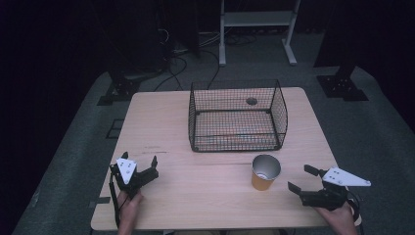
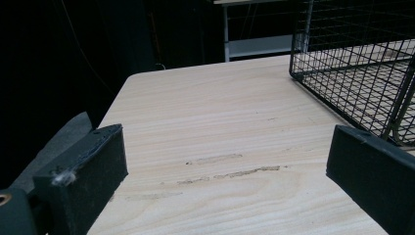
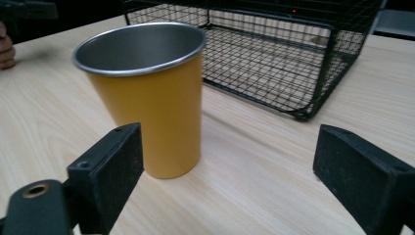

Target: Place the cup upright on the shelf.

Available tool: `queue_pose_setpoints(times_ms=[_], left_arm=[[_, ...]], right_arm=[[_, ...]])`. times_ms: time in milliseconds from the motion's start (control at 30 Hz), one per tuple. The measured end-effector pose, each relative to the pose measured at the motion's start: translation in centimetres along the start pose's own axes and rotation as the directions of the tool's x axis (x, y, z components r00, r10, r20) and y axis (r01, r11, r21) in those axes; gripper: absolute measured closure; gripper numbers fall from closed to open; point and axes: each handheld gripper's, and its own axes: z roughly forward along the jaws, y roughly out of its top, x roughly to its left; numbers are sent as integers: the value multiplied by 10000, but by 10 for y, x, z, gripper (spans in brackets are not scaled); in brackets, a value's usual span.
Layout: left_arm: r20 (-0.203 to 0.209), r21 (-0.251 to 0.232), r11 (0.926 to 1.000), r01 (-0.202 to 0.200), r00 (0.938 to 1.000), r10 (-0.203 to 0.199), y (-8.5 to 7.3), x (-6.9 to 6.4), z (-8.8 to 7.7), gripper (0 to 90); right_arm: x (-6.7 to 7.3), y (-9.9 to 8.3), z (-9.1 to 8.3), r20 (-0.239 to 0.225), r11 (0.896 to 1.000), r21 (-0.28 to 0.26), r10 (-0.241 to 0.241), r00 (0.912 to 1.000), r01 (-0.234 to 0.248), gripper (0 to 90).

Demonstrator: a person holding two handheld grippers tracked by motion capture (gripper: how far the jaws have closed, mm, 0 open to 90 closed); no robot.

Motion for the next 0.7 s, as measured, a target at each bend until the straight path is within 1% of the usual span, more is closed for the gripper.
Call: queue_pose_setpoints(times_ms=[133,333,400,500,700], left_arm=[[4,-5,10000,-3,10000,3,0,0,0,8],[7,-18,10000,-7,10000,7,0,0,0,8],[8,-23,10000,11,10000,-11,0,0,0,8],[0,-7,10000,-7,10000,7,0,0,0,8],[0,-24,10000,1,10000,-1,0,0,0,8]], right_arm=[[5,0,4,-69,9999,126,-108,9999,108,95],[11,-3,10,-227,9997,228,-92,9997,97,82],[13,-3,12,-264,9995,286,-115,9996,122,63],[16,-1,15,-394,9995,299,-125,9991,137,27],[24,4,22,-705,9988,345,-311,9970,336,21]])
